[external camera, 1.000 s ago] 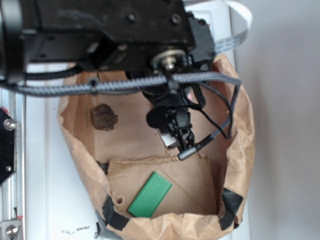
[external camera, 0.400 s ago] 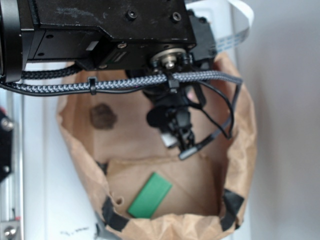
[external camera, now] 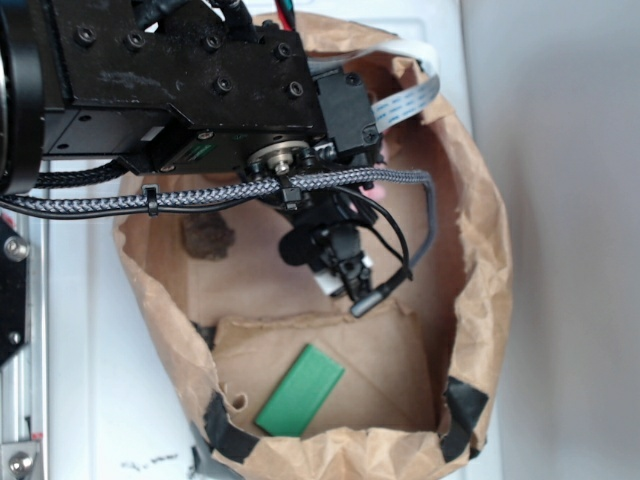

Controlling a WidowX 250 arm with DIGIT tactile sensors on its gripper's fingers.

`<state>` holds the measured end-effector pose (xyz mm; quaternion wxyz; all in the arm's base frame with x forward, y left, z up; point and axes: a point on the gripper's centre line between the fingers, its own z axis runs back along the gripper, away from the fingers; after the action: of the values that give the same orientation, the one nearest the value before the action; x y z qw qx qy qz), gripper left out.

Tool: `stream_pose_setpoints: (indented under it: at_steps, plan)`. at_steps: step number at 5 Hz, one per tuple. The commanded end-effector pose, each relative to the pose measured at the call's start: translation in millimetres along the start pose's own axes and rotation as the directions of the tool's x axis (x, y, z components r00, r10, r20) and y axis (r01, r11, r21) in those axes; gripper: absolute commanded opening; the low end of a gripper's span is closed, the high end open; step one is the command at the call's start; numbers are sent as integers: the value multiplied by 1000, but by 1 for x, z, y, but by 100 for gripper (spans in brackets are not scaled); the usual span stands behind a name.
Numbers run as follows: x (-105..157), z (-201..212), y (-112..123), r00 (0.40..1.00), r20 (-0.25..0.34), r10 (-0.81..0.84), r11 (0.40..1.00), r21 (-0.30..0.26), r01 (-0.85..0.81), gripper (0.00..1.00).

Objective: Grab the pink bunny.

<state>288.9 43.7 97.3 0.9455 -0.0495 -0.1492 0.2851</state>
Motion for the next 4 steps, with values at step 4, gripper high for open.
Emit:
stream_pose_setpoints:
  at_steps: [4]
  plan:
    - [53,-17,14,982,88,166,984,55,-171,100]
